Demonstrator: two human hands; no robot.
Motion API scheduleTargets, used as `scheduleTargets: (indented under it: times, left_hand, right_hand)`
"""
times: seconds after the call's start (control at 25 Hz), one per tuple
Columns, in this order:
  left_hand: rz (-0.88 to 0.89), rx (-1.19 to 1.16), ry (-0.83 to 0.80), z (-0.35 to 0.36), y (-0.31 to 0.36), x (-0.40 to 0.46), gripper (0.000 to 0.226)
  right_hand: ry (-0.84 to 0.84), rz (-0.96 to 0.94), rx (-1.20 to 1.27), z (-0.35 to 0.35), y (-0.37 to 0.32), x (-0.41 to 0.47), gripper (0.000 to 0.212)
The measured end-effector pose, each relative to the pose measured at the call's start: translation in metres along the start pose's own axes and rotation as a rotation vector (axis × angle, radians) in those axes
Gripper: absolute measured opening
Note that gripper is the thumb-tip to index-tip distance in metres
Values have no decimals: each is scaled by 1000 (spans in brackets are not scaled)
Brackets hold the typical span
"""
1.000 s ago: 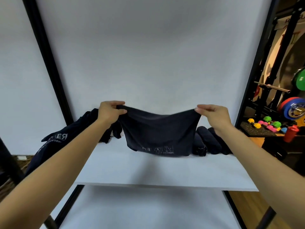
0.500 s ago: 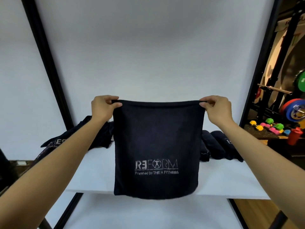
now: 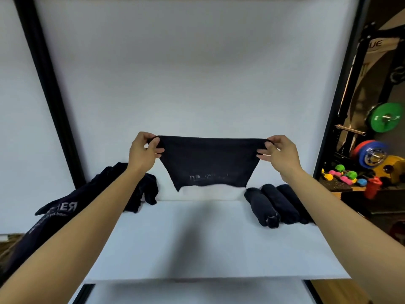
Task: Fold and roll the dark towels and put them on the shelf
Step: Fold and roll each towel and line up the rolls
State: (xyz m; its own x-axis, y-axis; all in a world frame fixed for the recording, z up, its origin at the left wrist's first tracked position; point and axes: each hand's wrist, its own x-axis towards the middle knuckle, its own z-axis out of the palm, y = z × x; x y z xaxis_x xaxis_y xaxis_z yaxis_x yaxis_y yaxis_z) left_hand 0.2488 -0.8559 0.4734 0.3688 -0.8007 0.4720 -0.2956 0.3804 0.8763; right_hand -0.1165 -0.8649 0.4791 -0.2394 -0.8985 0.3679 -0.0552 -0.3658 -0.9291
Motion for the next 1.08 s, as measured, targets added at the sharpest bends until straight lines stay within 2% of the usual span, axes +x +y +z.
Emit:
scheduleTargets:
  times: [0.08, 0.28, 0.44, 0.6, 0.8, 0.88, 0.92, 1.0, 1.08]
  left_hand:
    - [-38, -20, -5, -4, -17, -34, 9]
    - [-306, 38, -67, -19, -91, -147, 5]
    - [-427, 124, -130, -28, -98, -195, 9]
    - [-441, 126, -179, -27, -85, -191, 10]
    - [-388, 84, -138, -9, -89, -159, 13]
    - [-350, 54, -152, 5, -95, -131, 19]
    - [-352, 61, -176, 13, -99, -117, 30]
    - [-372, 190, -247, 31, -115, -97, 53]
    - [-332, 423, -356, 48, -143, -96, 58]
  right_hand:
    - [-24, 41, -23, -9, 16, -23, 9]
    - [-186, 292, -147, -39, 88, -102, 6]
    - [-281, 364, -256, -64, 114, -142, 9]
    - [-270, 354, -255, -74, 112, -136, 9]
    - [-183, 367, -143, -55, 118, -105, 12]
    - [-119, 340, -66, -42, 121, -80, 20]
    - [-113, 324, -42, -35, 123, -68, 29]
    - [-140, 326, -111, -21, 136, -53, 47]
    - [-239, 318, -350, -7, 159, -56, 40]
